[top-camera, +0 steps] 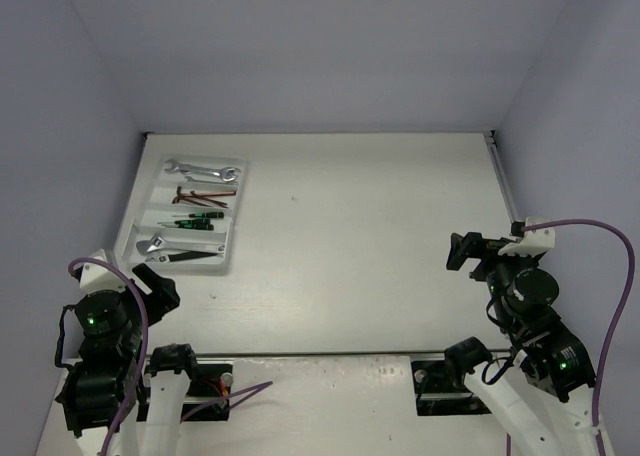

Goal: Sort the tools into containers

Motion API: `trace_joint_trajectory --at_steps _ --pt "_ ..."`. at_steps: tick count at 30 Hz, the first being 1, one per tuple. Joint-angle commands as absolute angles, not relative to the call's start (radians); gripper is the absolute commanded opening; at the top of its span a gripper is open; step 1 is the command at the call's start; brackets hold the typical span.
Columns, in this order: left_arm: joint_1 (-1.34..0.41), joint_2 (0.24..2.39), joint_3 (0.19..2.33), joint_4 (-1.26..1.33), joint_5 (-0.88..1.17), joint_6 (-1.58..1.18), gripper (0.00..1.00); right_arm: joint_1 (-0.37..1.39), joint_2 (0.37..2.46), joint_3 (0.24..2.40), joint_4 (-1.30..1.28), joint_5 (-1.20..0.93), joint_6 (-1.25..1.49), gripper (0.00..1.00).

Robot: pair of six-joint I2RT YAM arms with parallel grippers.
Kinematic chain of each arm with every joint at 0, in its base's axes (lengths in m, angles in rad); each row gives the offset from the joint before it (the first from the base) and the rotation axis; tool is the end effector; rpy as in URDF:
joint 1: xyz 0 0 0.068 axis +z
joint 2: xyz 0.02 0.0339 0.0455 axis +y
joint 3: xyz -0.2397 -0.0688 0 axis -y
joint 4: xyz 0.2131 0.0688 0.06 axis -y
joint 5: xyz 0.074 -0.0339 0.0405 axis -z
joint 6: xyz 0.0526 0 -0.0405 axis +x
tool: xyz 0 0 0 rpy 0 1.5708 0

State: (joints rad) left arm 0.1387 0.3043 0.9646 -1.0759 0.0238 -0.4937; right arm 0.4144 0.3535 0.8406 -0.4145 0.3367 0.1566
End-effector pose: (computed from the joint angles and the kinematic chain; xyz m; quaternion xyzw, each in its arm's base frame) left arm 0.0384 0.0041 0.3123 -0.2543 0.7982 -0.1062 0.5356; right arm 0.0790 0.0158 0.3582 0.0354 0.6816 0.0938 0.7249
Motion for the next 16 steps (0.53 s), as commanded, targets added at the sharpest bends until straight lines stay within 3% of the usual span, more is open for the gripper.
trace_joint_trajectory --at_steps 1,16 --pt "0.137 0.323 0.972 -1.063 0.021 -0.497 0.66 0.425 0.363 0.847 -0.351 0.359 0.164 1.00" --pt "0.138 0.345 0.977 -1.089 0.037 -0.465 0.66 0.426 0.388 0.881 -0.352 0.330 0.151 1.00"
